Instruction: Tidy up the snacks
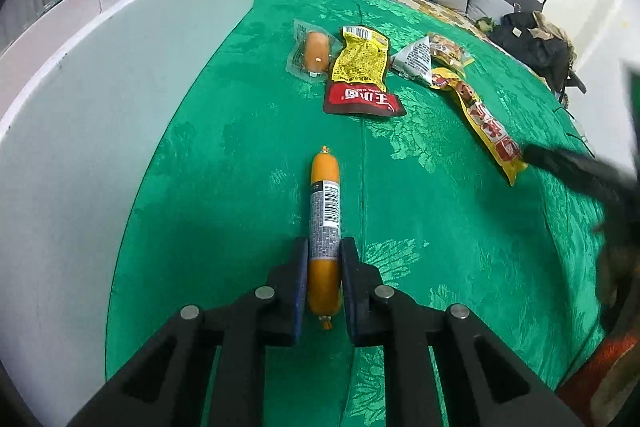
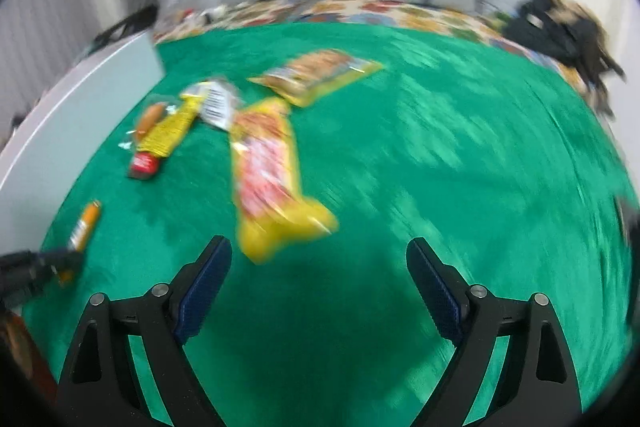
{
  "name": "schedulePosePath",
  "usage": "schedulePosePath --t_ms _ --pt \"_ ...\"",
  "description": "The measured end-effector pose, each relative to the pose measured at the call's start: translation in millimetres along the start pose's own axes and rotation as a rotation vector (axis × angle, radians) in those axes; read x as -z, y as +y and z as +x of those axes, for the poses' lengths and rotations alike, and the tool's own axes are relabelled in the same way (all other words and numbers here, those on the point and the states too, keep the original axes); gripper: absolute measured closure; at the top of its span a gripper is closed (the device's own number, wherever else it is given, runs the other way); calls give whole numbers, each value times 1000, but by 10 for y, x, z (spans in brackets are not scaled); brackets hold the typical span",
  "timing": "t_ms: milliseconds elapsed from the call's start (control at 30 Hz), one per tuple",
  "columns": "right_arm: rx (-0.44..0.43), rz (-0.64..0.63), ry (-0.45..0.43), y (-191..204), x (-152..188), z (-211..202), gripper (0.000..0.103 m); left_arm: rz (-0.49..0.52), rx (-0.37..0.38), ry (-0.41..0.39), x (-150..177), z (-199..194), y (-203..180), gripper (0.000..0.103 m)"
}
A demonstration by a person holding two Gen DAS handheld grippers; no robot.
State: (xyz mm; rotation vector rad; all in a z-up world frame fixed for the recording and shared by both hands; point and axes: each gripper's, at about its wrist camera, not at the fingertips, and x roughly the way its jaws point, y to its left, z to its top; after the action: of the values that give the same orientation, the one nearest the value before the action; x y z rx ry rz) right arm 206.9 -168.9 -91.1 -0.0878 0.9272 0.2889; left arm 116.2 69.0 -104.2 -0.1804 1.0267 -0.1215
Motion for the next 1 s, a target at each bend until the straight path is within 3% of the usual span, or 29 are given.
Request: schedulePosePath --t_ms 33,167,233,367,400,433,600,767,900,1000 --pt "3 -40 57 138 -178 171 12 1 2 -1 11 -5 7 88" --pt "58 -123 152 438 -487 646 12 -6 10 -18 56 -73 62 88" --pt "60 -126 205 496 -533 819 12 -16 18 -22 88 -102 114 88" --pt "40 -51 217 432 -556 845 17 -24 31 -28 95 -122 127 88" --pt "27 -35 215 396 -538 823 34 -23 34 -31 96 -123 117 88" --pt "19 -17 208 344 -517 770 61 -21 37 -34 97 -133 119 88" --pt "-78 72 205 91 -352 465 68 2 56 -42 116 -191 31 88" --pt "-324 315 120 -302 51 -38 68 -5 89 -49 158 -320 15 88" --pt "-457 482 79 -529 325 -224 68 -42 128 -58 151 -440 21 88" --pt "-475 519 76 -529 358 -269 68 -63 163 -81 107 -598 20 88"
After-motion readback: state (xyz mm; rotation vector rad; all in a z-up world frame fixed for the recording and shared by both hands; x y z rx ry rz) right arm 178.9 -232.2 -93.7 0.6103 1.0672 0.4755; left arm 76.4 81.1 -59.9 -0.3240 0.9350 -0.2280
